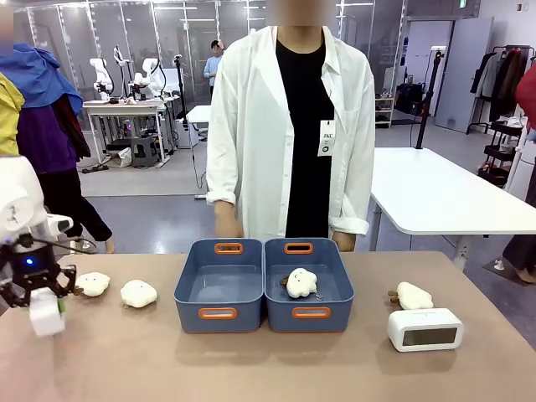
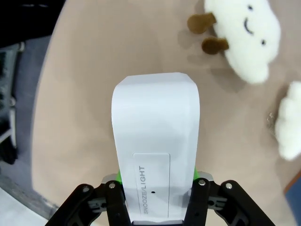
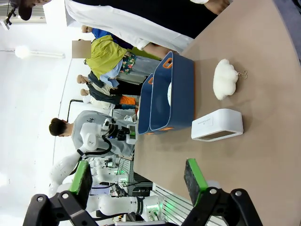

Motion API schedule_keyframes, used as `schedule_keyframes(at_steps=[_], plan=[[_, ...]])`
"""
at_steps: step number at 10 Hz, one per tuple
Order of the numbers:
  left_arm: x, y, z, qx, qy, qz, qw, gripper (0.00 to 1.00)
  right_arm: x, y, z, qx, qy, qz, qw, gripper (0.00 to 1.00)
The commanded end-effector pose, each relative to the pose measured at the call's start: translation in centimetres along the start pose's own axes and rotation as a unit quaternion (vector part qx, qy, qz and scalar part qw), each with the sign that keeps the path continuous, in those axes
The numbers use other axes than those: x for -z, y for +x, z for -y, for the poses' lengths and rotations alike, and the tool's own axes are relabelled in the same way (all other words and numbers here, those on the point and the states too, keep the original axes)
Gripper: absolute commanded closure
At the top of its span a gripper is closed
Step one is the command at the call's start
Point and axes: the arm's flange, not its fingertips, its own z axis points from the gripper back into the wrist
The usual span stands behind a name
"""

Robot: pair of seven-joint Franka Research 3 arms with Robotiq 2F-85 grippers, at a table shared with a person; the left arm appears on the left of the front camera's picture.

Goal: Sort the digital clocks into the basket.
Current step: Pick up the Digital clock from the table and place it into the empty Plastic storage basket.

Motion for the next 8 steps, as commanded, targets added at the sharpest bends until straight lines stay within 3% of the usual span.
schedule_keyframes(at_steps=[1, 3, 8], plan=[[-7.2, -3.0, -3.7, 0.102, 0.003, 0.001, 0.995, 1.00, -0.2, -0.2, -0.2, -0.011, -0.001, -0.005, 1.000, 0.00], [-10.1, -4.4, -5.8, 0.187, -0.055, 0.011, 0.981, 1.00, -0.2, -0.2, -0.2, -0.011, -0.001, -0.005, 1.000, 0.00], [-11.9, -6.8, -9.0, 0.232, -0.107, 0.016, 0.967, 1.00, -0.2, -0.2, -0.2, -0.011, -0.001, -0.005, 1.000, 0.00]])
